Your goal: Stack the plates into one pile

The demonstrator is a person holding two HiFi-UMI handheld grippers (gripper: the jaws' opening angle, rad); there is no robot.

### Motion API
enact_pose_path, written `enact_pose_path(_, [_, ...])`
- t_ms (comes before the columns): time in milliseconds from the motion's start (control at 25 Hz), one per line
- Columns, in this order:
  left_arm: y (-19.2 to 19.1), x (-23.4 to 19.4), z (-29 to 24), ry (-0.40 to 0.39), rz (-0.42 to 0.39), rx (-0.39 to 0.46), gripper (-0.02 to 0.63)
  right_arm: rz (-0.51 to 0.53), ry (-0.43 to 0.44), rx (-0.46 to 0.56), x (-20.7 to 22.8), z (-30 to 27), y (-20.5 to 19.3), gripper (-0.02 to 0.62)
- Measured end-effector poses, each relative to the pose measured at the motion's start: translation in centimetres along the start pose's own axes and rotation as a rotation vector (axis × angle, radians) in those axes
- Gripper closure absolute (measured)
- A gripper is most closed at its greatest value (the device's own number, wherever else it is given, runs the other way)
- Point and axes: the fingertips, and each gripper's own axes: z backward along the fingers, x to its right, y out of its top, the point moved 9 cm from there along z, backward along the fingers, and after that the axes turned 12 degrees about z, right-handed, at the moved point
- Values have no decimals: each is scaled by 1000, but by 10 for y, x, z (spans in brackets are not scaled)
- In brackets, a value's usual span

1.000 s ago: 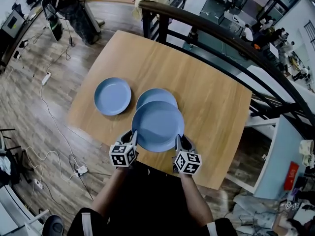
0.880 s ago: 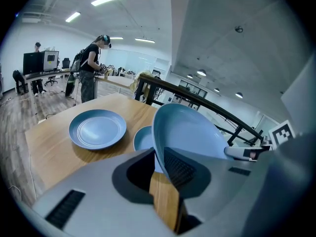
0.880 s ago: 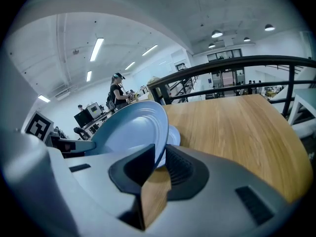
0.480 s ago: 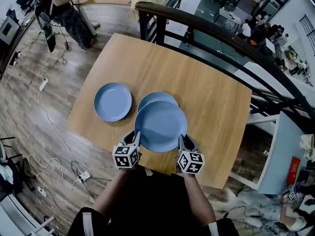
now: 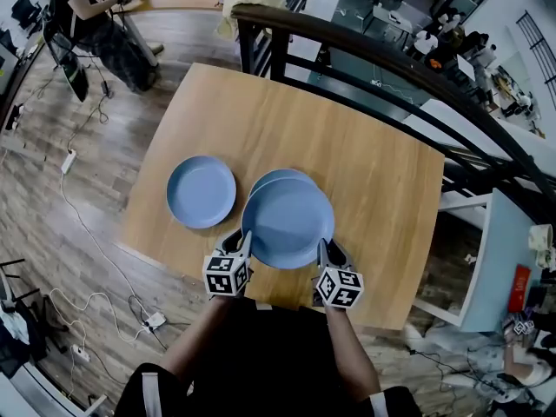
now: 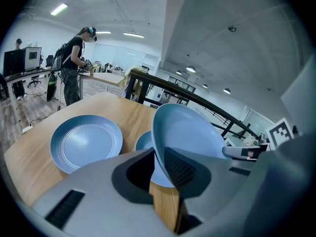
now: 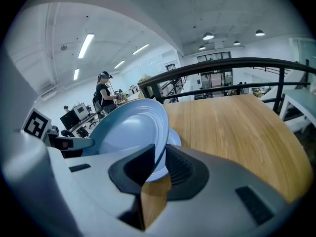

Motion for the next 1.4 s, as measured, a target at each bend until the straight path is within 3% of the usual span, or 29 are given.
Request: enact_pose_path(1400, [3,-31,-59,-1,27,-91,531,-21,-10,-100,12,-56,-3,512])
